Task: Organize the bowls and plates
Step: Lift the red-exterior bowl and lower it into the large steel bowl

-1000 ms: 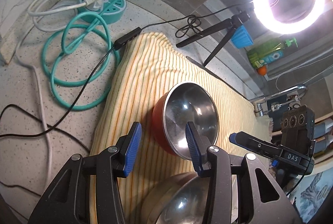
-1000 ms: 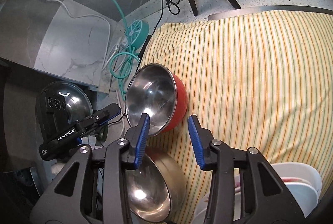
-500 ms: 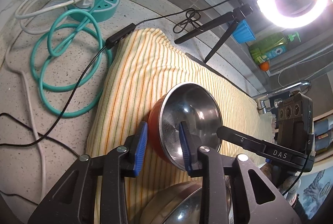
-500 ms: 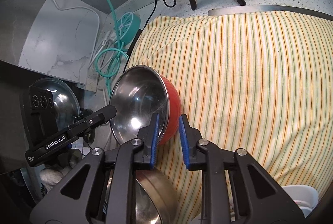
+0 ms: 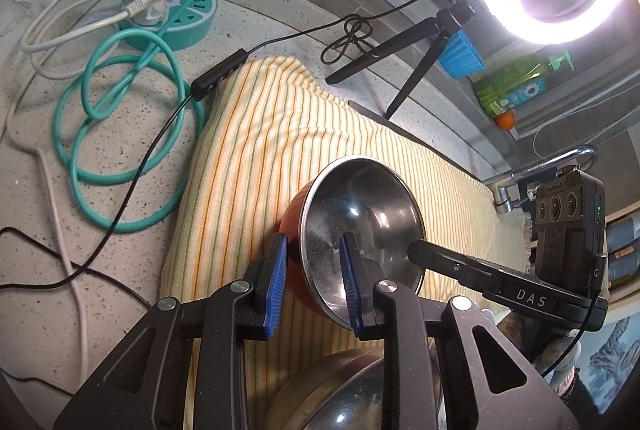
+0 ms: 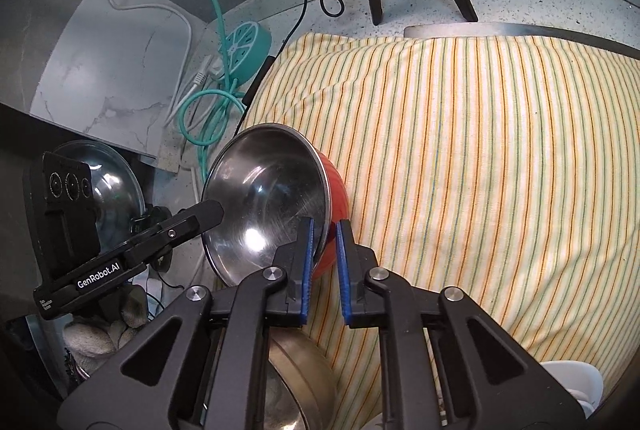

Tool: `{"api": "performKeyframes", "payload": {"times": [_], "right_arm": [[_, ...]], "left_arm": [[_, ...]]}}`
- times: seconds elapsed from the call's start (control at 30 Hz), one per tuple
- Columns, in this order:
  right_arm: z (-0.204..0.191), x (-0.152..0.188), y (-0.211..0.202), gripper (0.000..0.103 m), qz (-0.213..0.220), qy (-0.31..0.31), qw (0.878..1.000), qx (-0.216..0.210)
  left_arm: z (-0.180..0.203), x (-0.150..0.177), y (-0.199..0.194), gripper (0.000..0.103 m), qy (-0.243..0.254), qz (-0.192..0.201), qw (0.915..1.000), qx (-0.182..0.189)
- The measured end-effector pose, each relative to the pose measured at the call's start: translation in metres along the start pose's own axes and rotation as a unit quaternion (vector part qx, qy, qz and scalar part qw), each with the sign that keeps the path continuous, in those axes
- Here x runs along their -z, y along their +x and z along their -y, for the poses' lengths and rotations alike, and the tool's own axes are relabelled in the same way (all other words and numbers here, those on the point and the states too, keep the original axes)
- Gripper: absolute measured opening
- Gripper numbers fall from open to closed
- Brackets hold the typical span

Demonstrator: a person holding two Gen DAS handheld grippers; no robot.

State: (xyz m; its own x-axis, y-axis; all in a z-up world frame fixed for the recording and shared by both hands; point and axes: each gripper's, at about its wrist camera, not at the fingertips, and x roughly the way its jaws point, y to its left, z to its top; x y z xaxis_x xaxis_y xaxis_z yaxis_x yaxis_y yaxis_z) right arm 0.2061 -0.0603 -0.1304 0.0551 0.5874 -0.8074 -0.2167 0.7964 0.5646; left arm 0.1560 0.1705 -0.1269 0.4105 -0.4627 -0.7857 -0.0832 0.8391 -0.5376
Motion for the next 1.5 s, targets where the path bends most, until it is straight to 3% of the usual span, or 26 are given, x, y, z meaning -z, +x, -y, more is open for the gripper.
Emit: {"api": "performKeyframes", "payload": {"times": [0.43,0.87,1.5], "right_arm": [[-0.011,0.010,-0.044,0.012,0.031,-0.011,0.999,-0.029],[-0.032,0.052,-0.083,0.012,0.036,-0.036,0.997,-0.060],[-0.035,0.106,-0.076,0.012,0.003,-0.045,0.997,-0.054]], "left_arm": [[0.026,0.006,-0.041,0.023,0.026,0.033,0.9989,0.018],[0.040,0.042,-0.079,0.023,0.035,0.046,0.9980,0.027],[0.033,0.091,-0.085,0.023,0.018,0.021,0.9994,0.023]]}}
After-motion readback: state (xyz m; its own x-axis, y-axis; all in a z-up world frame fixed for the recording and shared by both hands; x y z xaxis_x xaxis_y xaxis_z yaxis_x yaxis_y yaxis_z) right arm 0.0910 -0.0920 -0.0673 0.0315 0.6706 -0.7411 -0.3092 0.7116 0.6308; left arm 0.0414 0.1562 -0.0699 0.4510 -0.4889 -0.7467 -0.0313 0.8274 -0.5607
